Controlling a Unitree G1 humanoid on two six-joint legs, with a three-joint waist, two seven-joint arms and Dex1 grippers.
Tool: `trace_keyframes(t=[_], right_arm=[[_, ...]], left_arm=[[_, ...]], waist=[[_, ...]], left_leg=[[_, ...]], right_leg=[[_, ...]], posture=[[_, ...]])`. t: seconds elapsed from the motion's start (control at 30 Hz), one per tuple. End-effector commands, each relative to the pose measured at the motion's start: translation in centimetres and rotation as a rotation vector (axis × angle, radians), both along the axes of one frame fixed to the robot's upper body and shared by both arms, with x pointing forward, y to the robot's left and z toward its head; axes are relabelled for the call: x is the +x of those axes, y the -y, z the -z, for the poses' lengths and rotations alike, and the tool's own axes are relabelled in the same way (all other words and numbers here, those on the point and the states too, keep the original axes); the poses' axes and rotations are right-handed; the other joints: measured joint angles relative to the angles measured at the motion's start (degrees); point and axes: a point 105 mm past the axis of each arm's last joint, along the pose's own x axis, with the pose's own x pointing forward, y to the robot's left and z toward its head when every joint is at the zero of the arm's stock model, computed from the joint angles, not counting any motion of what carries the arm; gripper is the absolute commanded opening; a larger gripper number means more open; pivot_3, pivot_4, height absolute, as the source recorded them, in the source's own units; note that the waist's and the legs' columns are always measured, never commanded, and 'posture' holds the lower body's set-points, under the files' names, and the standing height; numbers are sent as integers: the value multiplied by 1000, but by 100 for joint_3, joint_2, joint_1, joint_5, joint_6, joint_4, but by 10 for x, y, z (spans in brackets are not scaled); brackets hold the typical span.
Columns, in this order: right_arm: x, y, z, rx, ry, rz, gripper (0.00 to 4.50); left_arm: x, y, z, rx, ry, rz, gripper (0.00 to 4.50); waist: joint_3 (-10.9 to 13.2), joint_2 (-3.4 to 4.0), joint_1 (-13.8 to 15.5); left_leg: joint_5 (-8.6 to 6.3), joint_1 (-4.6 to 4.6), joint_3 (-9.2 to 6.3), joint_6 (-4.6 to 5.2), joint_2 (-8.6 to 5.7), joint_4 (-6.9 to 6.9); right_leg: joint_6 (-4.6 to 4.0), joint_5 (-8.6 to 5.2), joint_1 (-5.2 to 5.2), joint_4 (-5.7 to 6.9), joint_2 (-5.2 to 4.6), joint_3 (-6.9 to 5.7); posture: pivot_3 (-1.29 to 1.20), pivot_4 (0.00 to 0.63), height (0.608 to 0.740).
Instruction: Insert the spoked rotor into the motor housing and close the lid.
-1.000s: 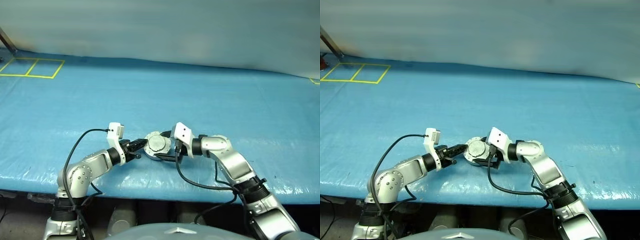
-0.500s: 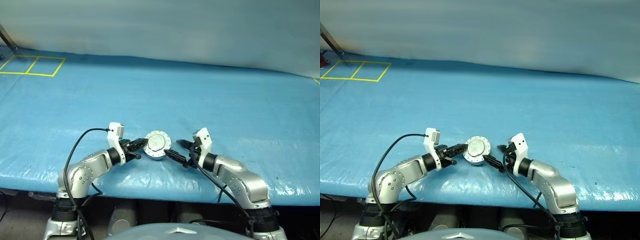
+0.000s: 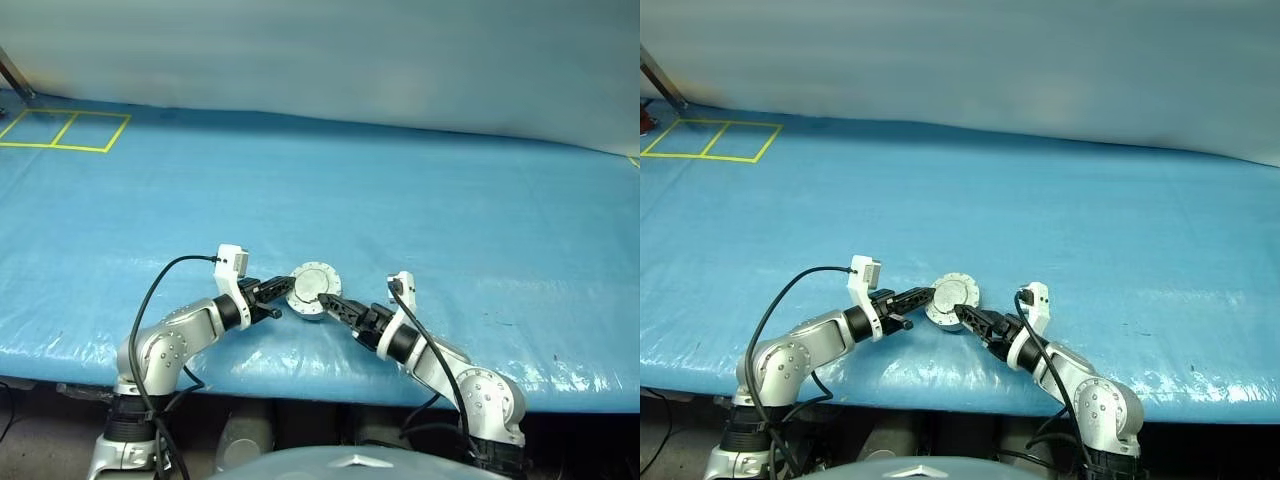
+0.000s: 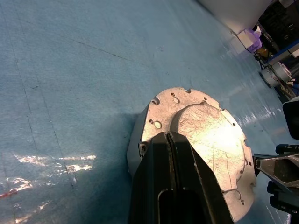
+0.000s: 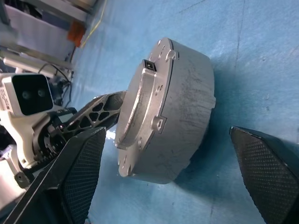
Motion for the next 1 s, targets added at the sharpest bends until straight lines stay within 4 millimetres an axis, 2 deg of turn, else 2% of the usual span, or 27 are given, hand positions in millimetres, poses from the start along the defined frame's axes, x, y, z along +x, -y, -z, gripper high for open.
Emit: trace_keyframes(t=[0.03,0.1,0.2,0.3,0.47,0.73,0.87,1.0], right_arm=[[-1,-8,-3,88,-49,-5,4485],[-2,-10,-3,108,-66,-7,4485],[-2,-12,-5,203,-106,17,3856],[-2,-10,-9,280,-131,28,2856],[-8,-7,-2,262,-174,-1,1257],[-11,-10,5,221,-205,-12,1208],[-10,-11,7,214,-216,3,1208],[-4,-11,-3,277,-198,46,1208]], left_arm=[[-8,1,17,26,-68,10,0],[-8,1,17,27,-67,8,0],[-8,0,17,27,-65,3,0],[-8,-2,16,28,-63,-3,0],[-7,-4,16,30,-60,-10,0],[-2,-8,10,30,-35,-14,0],[7,-15,-6,-21,24,-68,0],[6,-25,-18,-74,41,-125,0]], waist=[[1,2,-2],[1,2,-2],[1,2,-5],[2,4,-11],[3,5,-22],[3,5,-59],[3,5,-105],[8,5,-167]], left_leg=[[0,-1,-1,0,0,0],[0,-3,-2,1,-1,0],[-1,-3,-3,2,-1,0],[-1,-12,-2,3,-2,0],[-1,-10,-2,3,-2,1],[-1,-10,-2,3,-2,1],[0,-10,-1,3,-1,2],[0,-19,0,4,0,2]], right_leg=[[0,0,1,-1,1,-1],[1,0,6,-3,1,-2],[3,0,9,-6,3,-2],[5,2,17,-6,5,-1],[26,-9,19,-4,11,1],[29,-9,19,-2,30,7],[31,-9,18,2,40,15],[42,-1,8,5,43,24]], posture=[[0,150,740],[0,150,740],[0,150,740],[0,150,740],[0,150,740],[0,150,740],[0,150,740],[0,150,740]])
